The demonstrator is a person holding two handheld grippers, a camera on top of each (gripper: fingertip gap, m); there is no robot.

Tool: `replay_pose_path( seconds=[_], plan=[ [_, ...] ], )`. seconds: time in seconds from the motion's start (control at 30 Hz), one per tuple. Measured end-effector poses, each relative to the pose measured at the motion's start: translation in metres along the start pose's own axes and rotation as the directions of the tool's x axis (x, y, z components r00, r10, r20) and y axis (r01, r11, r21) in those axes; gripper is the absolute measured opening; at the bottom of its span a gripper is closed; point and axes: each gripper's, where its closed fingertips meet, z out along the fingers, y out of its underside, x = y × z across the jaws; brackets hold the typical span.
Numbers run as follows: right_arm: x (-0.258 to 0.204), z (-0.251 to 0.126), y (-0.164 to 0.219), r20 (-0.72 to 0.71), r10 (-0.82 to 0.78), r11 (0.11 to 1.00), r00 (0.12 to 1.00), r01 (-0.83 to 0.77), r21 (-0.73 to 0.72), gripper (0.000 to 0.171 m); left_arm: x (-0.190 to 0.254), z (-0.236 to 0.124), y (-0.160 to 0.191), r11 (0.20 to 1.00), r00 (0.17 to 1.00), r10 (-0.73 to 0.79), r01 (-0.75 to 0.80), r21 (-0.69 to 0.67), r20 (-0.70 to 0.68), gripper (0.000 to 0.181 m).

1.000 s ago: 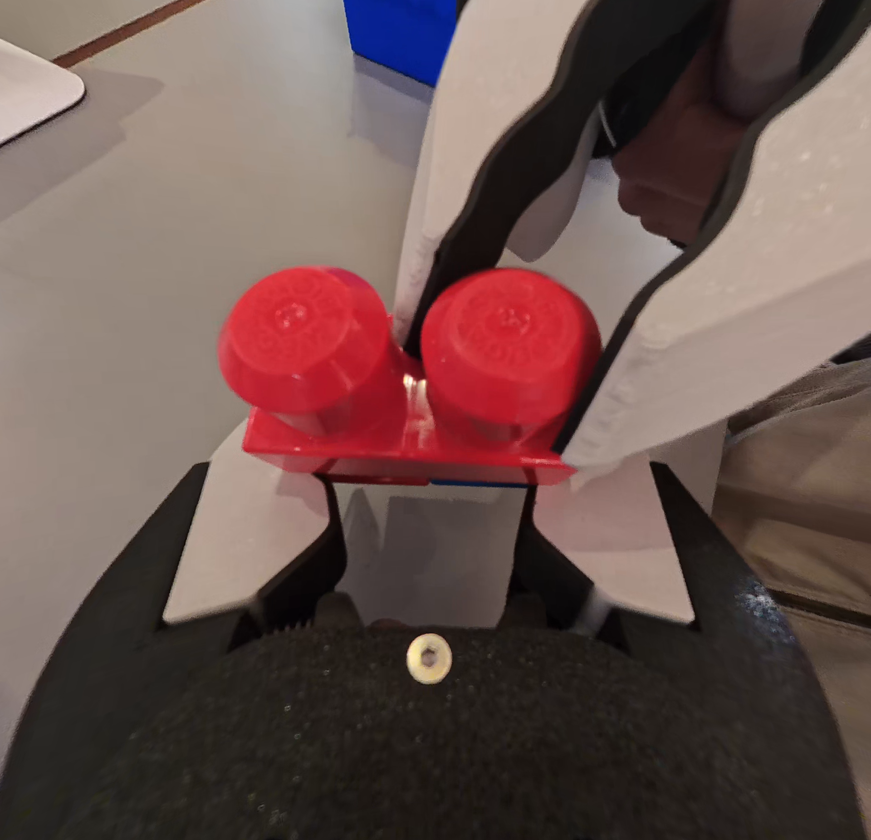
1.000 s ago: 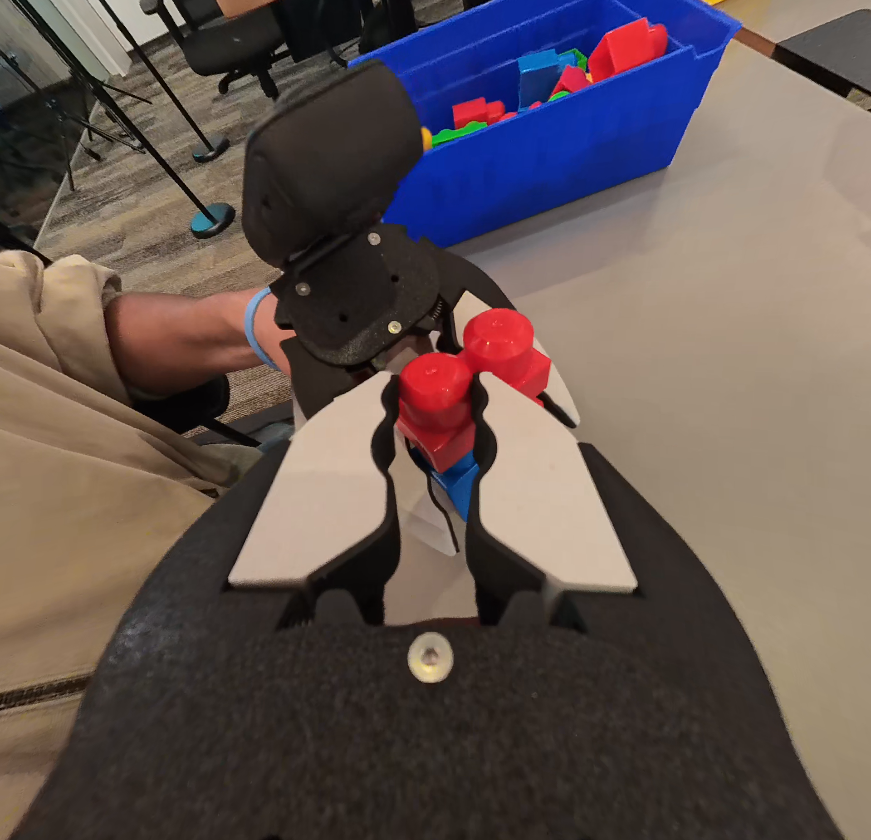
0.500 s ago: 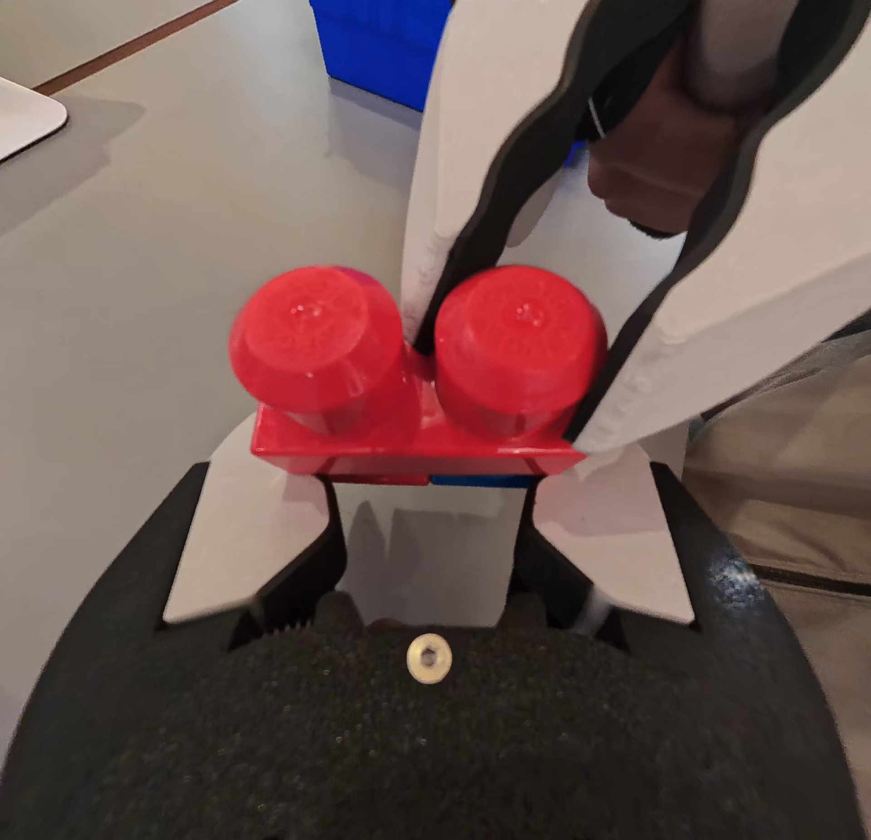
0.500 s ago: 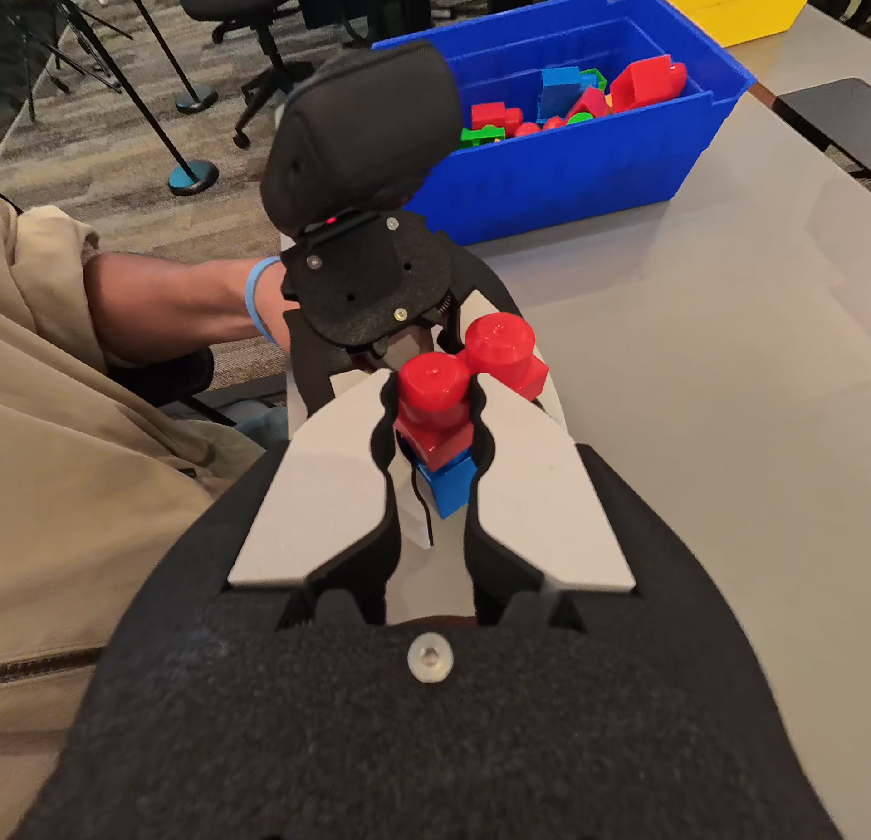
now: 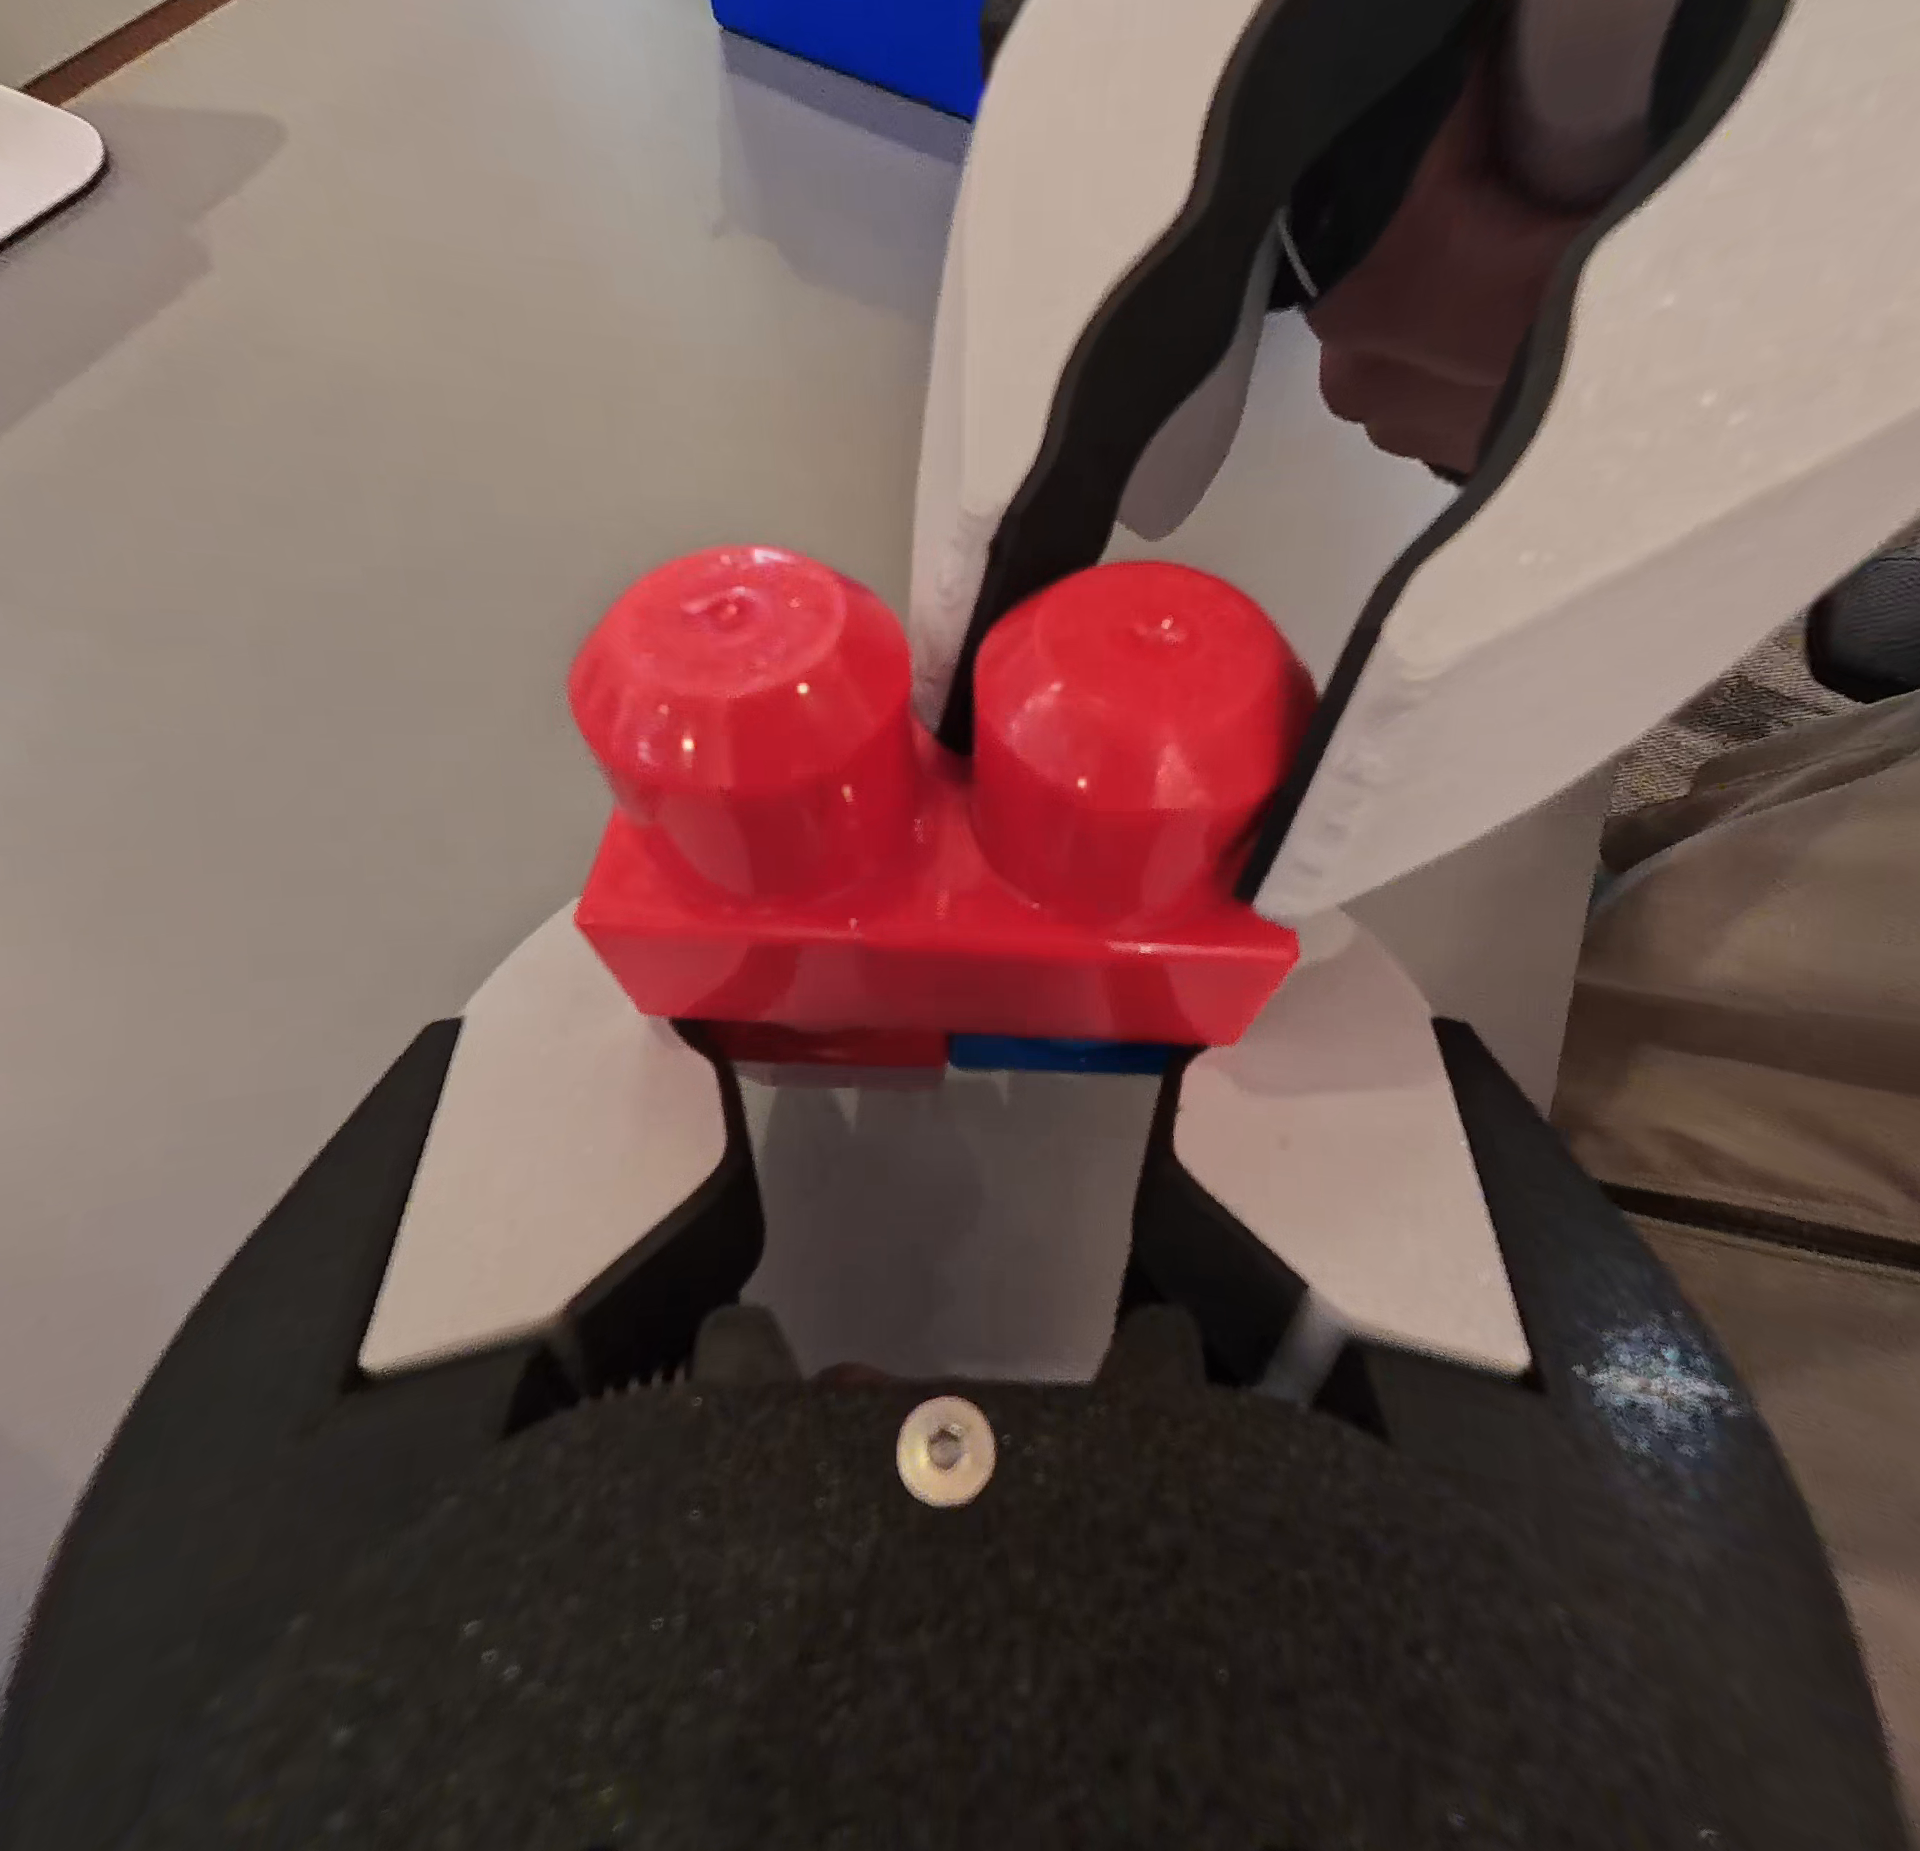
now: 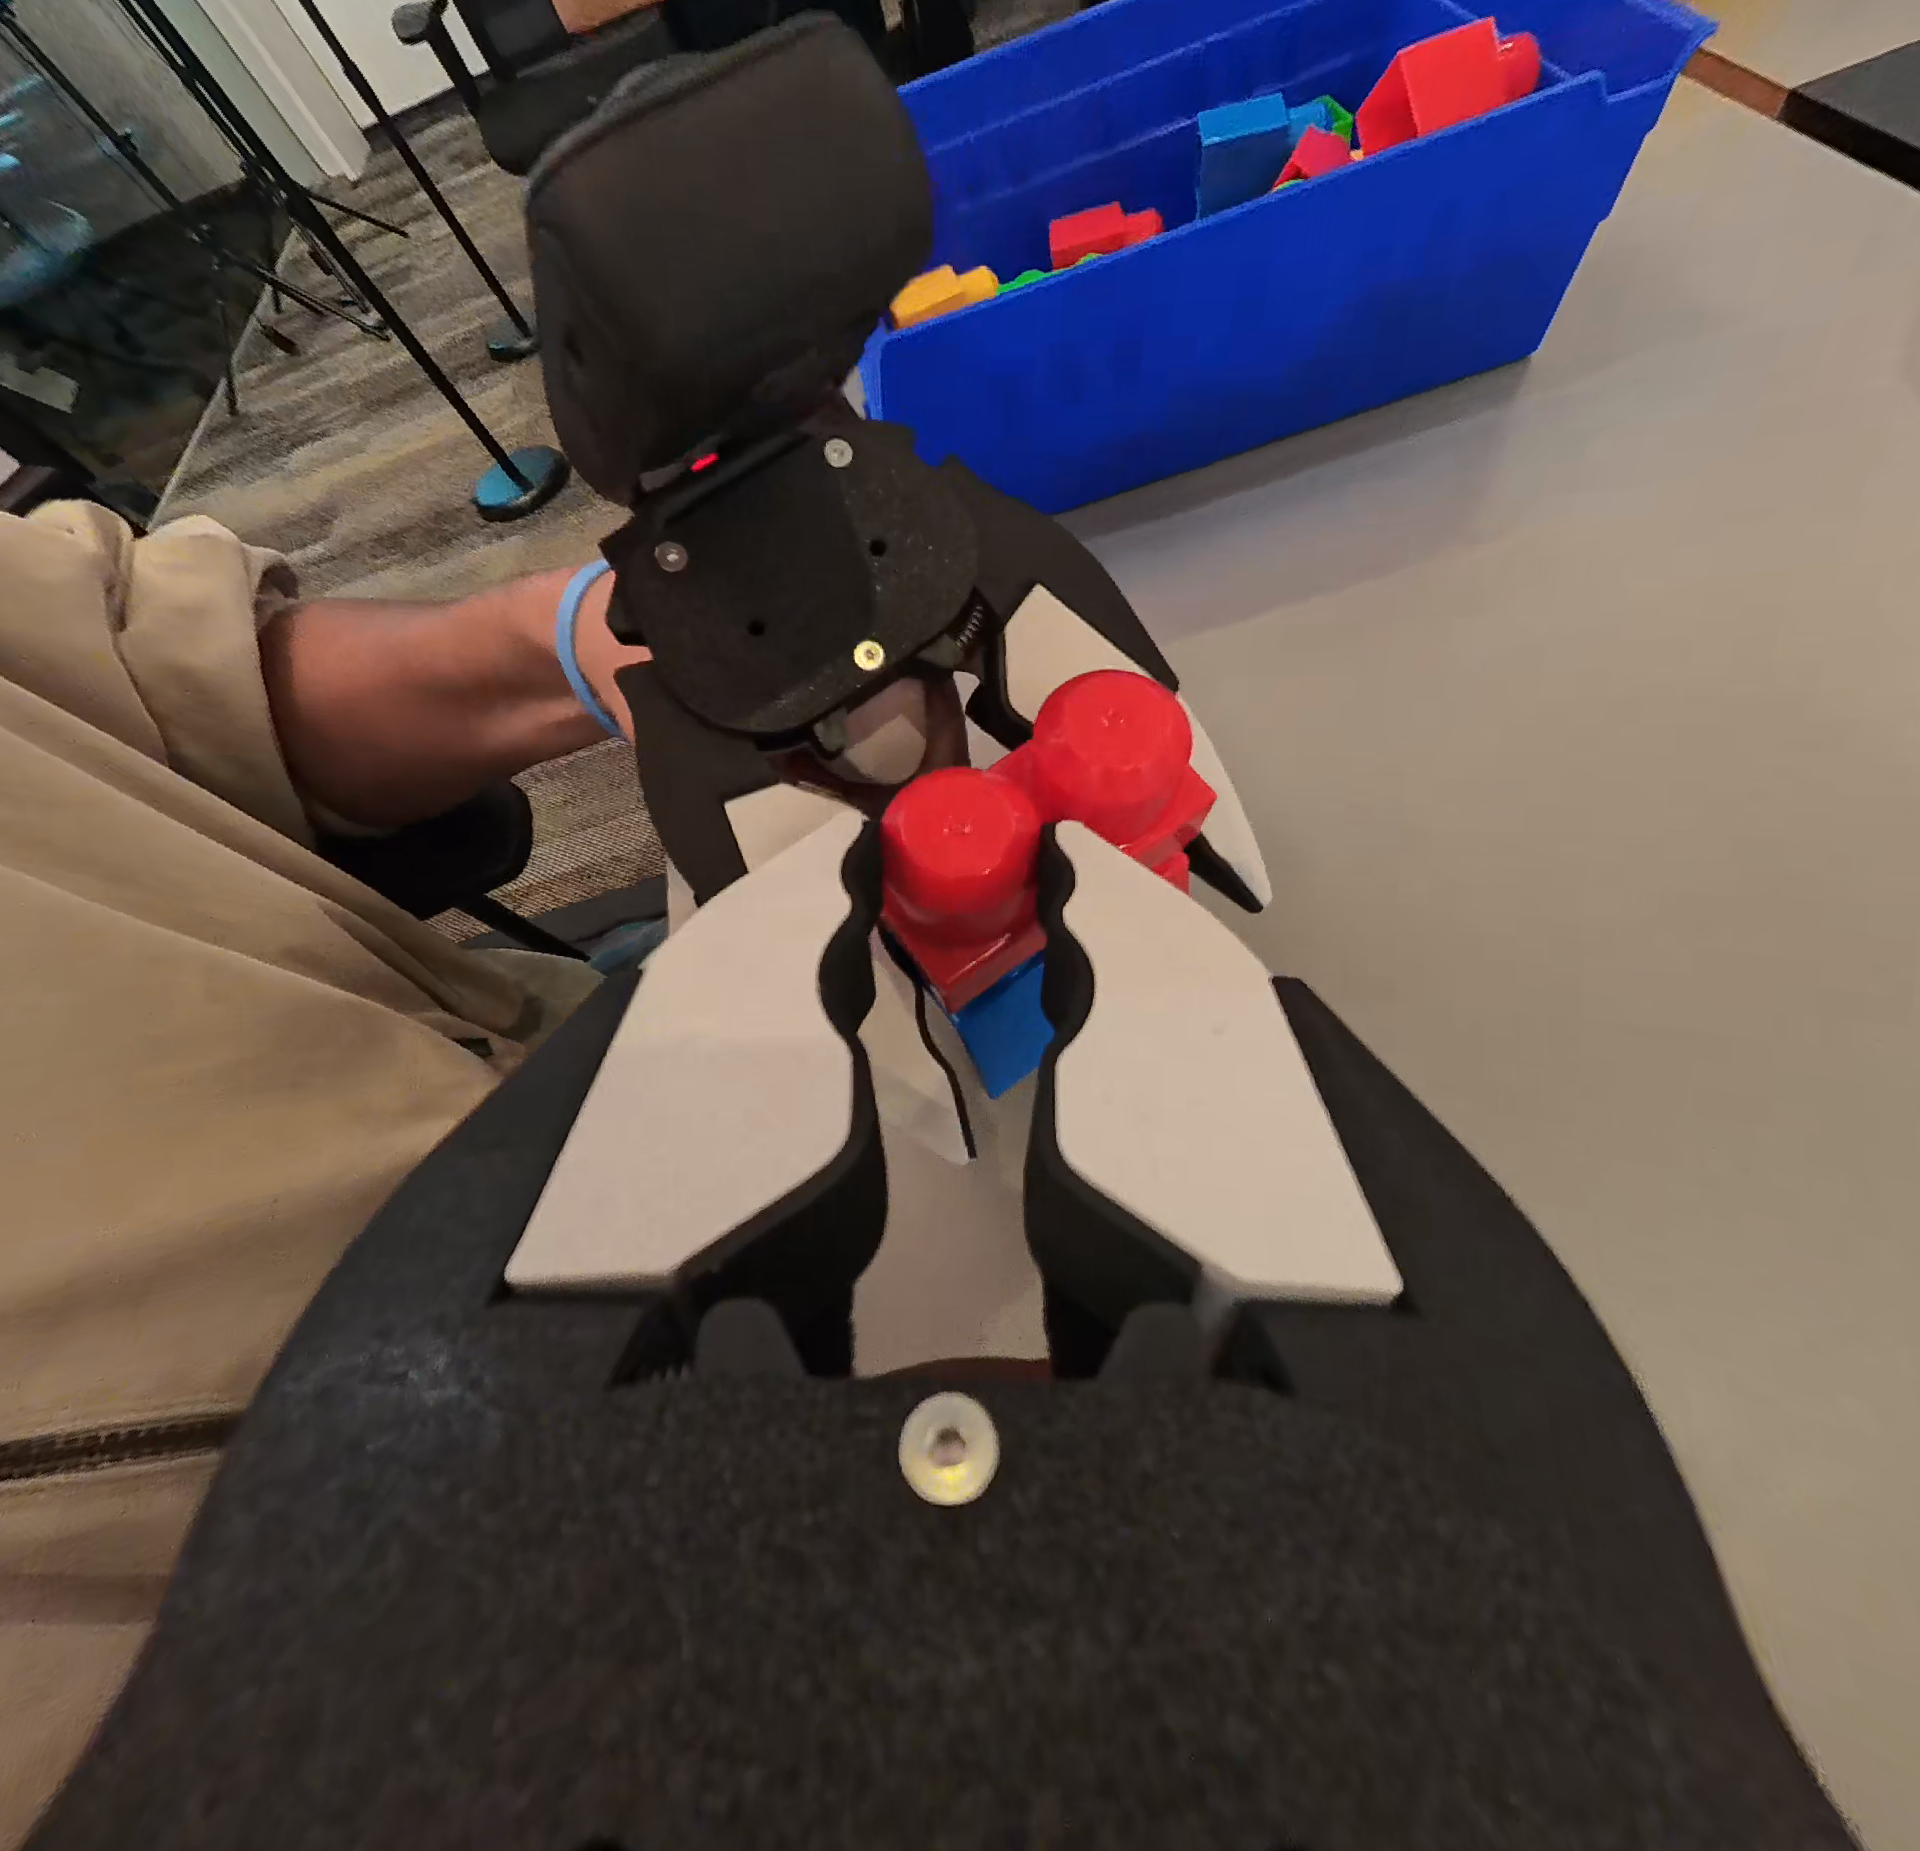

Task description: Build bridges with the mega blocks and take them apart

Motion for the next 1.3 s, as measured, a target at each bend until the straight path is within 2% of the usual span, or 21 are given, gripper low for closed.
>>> replay_pose_path(
  seconds=[0.27, 0.53, 0.9, 1.3],
  plan=[
    [0.007, 0.004, 0.01, -0.004, 0.028, 1.0, 1.0, -0.028, -0.014, 0.028, -0.006, 0.007, 0.011, 0.998, 0.999, 0.017, -0.015, -0.058, 0.035, 0.089],
    [0.017, 0.007, 0.015, -0.049, -0.007, 0.998, 0.999, 0.004, -0.063, 0.028, -0.008, 0.019, 0.019, 0.996, 1.0, -0.005, 0.005, -0.084, -0.003, 0.089],
    [0.023, 0.015, 0.041, -0.069, -0.016, 0.992, 0.998, 0.007, -0.127, 0.029, -0.006, 0.038, 0.042, 0.986, 1.0, -0.014, 0.01, -0.165, -0.022, 0.089],
    [0.022, 0.015, 0.045, -0.053, -0.007, 0.994, 0.999, 0.001, -0.113, 0.029, -0.004, 0.038, 0.045, 0.984, 1.0, -0.016, 0.012, -0.176, -0.022, 0.09]
  ],
)
